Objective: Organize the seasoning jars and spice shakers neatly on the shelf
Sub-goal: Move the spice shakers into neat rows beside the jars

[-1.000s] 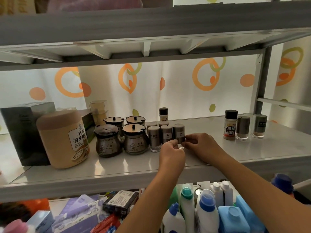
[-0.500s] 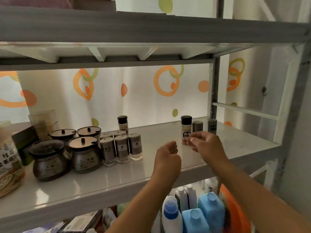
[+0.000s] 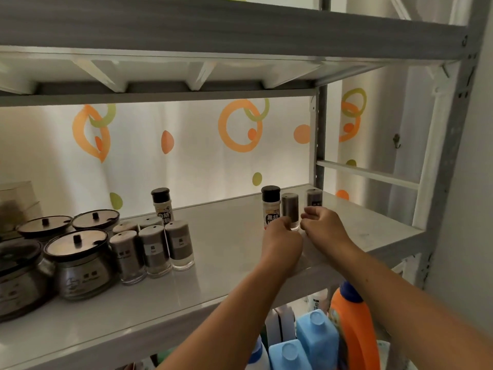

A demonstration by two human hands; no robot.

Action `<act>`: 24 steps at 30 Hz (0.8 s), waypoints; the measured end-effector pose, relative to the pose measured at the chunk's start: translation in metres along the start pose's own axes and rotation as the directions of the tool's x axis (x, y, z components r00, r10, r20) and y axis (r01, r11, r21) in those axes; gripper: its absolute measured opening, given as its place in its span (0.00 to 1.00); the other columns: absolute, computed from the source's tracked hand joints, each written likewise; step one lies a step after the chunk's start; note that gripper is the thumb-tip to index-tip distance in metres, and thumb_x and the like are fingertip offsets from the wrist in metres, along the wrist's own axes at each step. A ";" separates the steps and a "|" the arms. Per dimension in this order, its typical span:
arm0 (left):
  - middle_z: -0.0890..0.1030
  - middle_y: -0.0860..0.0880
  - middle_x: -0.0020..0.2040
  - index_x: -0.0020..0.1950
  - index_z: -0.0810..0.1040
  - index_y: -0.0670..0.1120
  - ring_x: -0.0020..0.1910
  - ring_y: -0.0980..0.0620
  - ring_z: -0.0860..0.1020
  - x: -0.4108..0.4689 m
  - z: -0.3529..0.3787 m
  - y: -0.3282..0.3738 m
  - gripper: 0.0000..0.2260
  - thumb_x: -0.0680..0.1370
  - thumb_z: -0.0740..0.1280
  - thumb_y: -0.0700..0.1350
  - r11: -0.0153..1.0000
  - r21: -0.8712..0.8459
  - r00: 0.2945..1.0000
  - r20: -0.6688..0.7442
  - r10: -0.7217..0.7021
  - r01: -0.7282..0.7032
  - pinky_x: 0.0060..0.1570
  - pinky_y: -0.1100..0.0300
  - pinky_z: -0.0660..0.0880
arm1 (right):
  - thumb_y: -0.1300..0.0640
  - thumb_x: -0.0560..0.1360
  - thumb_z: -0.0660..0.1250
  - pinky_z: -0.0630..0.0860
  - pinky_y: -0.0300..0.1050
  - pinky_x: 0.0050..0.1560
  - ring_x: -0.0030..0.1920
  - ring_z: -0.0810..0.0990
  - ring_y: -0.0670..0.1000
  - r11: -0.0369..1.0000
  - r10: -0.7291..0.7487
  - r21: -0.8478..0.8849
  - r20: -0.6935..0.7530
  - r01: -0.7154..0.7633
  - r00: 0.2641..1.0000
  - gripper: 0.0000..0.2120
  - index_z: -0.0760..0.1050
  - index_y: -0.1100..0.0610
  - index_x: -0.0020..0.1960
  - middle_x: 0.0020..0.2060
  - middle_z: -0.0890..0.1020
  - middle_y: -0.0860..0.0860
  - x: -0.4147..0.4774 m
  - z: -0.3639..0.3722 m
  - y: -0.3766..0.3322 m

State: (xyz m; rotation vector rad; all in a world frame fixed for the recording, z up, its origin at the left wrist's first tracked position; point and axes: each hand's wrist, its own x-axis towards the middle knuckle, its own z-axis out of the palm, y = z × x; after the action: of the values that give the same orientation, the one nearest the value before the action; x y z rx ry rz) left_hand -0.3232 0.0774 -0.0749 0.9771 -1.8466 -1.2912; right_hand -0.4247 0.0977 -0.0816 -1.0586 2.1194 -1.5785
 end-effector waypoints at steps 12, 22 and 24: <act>0.76 0.44 0.65 0.70 0.71 0.42 0.67 0.45 0.72 0.019 -0.007 -0.008 0.25 0.73 0.60 0.34 0.998 -0.007 0.995 -0.080 -0.058 0.058 0.68 0.54 0.67 | 0.64 0.78 0.62 0.70 0.50 0.66 0.66 0.74 0.57 1.000 0.011 -0.019 0.046 -0.010 0.999 0.22 0.68 0.60 0.71 0.66 0.76 0.57 0.014 0.011 -0.005; 0.82 0.46 0.51 0.63 0.79 0.47 0.52 0.48 0.78 0.018 -0.005 -0.004 0.21 0.72 0.59 0.35 0.999 0.030 1.000 -0.021 0.017 -0.017 0.52 0.60 0.72 | 0.65 0.78 0.61 0.71 0.52 0.67 0.66 0.75 0.58 1.000 -0.001 -0.024 0.069 0.003 0.998 0.20 0.70 0.59 0.71 0.66 0.77 0.56 0.008 0.006 -0.005; 0.82 0.45 0.52 0.62 0.79 0.47 0.53 0.47 0.78 0.014 -0.006 -0.005 0.21 0.73 0.58 0.34 0.999 0.034 0.999 -0.027 0.019 -0.018 0.52 0.59 0.72 | 0.65 0.77 0.62 0.72 0.55 0.67 0.64 0.76 0.58 0.998 -0.014 -0.054 0.075 0.018 0.997 0.21 0.70 0.60 0.70 0.65 0.77 0.57 0.006 0.001 -0.006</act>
State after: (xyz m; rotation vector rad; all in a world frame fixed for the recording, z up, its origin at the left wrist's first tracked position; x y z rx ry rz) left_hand -0.3240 0.0615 -0.0760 0.9891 -1.8578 -1.2332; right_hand -0.4258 0.0913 -0.0750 -1.1366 2.1207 -1.4720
